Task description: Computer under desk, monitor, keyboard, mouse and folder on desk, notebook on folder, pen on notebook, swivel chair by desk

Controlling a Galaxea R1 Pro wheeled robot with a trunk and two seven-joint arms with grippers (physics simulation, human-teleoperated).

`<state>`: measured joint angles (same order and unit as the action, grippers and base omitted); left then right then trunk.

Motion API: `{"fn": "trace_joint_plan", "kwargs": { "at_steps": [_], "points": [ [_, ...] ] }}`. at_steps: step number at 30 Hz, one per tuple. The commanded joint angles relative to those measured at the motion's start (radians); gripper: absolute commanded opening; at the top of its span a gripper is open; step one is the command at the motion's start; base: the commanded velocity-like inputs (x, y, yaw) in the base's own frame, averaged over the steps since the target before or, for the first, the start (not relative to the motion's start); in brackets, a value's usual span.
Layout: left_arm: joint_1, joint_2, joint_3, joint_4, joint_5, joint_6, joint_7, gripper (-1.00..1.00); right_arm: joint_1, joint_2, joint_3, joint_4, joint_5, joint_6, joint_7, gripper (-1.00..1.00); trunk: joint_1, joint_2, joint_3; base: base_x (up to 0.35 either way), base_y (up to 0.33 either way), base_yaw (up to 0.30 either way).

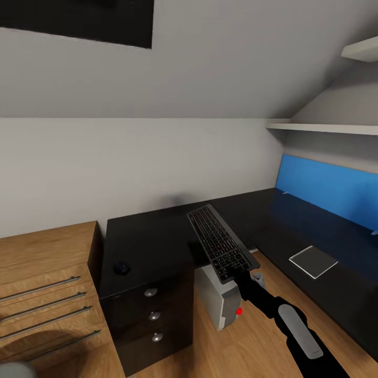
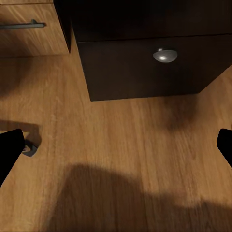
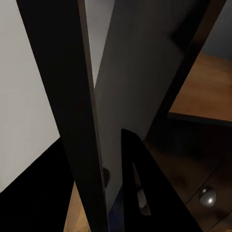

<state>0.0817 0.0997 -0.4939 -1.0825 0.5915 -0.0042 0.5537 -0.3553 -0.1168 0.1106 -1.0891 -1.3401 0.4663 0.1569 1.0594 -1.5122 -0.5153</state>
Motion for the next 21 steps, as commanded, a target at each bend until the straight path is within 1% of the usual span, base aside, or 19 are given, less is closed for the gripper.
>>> {"fn": "trace_joint_plan", "kwargs": {
  "at_steps": [1, 2, 7, 21],
  "points": [
    [0.000, 0.002, -0.003, -0.002, 0.007, 0.000, 0.006, 1.00, -0.001, -0.001, 0.001, 0.002, 0.000, 0.001, 0.002, -1.00, 0.000, -0.001, -0.001, 0.000, -0.061, 0.000],
    [0.000, 0.003, -0.003, -0.002, 0.007, 0.000, 0.005, 1.00, -0.001, -0.001, 0.000, 0.006, 0.006, -0.002, 0.004, -1.00, 0.000, -0.001, -0.001, 0.000, -0.153, 0.000],
    [0.000, 0.003, -0.003, -0.002, 0.008, 0.002, 0.004, 1.00, -0.001, -0.001, 0.001, 0.006, 0.007, -0.003, 0.004, -1.00, 0.000, -0.001, -0.001, 0.000, -0.136, 0.000],
    [0.000, 0.003, -0.002, -0.002, 0.011, 0.004, 0.005, 1.00, -0.001, -0.001, 0.002, 0.008, 0.009, -0.007, 0.000, -1.00, 0.000, -0.001, -0.001, 0.004, -0.269, 0.000]
  ]
}}
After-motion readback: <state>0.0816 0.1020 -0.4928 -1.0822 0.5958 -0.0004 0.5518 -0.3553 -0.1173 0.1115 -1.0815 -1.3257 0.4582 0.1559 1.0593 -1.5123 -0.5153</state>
